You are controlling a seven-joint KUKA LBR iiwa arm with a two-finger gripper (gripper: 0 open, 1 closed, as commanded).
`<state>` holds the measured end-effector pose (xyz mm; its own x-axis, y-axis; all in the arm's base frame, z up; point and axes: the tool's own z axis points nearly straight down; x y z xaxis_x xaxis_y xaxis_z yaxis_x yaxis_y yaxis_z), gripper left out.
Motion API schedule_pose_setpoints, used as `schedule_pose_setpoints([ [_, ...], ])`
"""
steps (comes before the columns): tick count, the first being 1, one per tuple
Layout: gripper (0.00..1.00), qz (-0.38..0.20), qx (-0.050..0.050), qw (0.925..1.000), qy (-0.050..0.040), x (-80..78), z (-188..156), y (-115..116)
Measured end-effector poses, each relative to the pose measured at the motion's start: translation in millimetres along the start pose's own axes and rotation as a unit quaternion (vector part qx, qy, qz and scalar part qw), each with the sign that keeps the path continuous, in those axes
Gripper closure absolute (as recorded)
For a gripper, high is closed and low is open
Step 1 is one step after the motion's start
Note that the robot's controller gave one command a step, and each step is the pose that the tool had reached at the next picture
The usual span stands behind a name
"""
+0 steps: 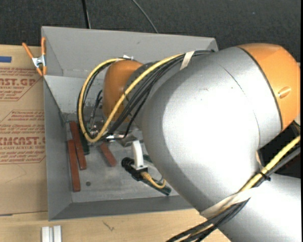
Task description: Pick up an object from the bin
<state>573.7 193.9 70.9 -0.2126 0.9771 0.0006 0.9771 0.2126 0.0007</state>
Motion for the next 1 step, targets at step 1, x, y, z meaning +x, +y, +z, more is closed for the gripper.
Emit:
schedule_pose_setpoints([
  [1, 1.00, 0.007, 0.006, 1.0000, -0.0009, -14.8, -41.2, -12.0],
])
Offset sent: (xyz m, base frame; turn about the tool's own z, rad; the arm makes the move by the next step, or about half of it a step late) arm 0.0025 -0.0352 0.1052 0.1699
